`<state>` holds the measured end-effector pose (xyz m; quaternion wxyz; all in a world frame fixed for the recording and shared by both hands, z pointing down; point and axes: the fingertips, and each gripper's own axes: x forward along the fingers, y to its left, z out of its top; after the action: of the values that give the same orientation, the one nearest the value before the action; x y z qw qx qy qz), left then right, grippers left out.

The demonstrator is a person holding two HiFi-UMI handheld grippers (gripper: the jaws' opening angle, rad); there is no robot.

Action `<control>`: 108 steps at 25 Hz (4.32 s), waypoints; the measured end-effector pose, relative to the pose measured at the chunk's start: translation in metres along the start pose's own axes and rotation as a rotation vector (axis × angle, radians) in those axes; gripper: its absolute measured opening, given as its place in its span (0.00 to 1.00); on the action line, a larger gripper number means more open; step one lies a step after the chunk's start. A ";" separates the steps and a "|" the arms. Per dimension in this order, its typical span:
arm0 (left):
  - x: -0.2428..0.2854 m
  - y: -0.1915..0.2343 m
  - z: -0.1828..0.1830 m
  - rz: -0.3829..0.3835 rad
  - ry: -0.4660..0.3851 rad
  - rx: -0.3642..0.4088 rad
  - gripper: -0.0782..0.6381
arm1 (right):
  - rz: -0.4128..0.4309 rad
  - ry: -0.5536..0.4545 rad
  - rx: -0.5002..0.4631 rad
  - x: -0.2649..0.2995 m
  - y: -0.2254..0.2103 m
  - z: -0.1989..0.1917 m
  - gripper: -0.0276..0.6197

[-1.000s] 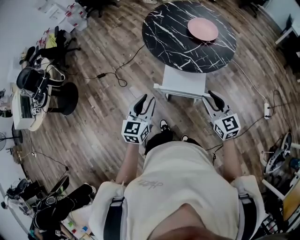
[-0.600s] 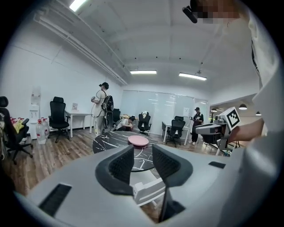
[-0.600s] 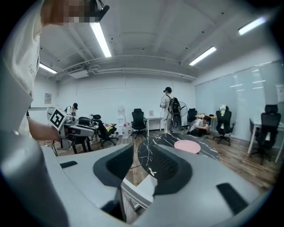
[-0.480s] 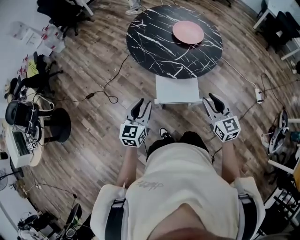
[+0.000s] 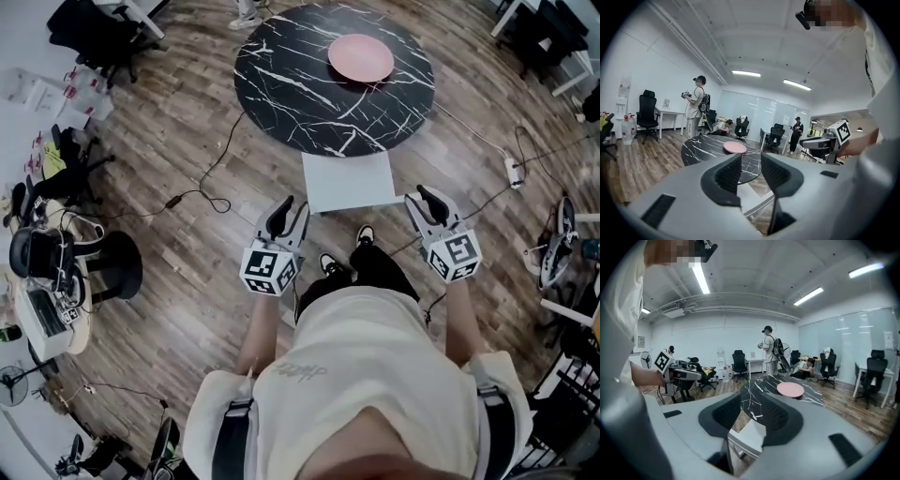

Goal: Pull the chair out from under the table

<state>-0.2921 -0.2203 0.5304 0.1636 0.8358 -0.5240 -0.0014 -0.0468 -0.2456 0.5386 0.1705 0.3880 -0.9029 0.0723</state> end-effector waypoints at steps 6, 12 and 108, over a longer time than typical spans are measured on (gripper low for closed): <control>0.021 -0.006 0.007 -0.002 0.035 0.059 0.31 | 0.034 -0.001 -0.007 0.020 -0.021 0.004 0.27; 0.046 -0.013 0.018 0.011 0.045 0.073 0.31 | 0.056 -0.057 -0.005 0.032 -0.047 0.019 0.27; 0.086 -0.004 -0.268 -0.536 1.296 0.742 0.25 | 0.673 1.002 -0.845 0.080 -0.032 -0.255 0.18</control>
<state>-0.2030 -0.2212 0.7971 0.1407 0.7680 -0.0714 0.6207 -0.0105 -0.2547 0.8051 0.6663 -0.0886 -0.7376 -0.0648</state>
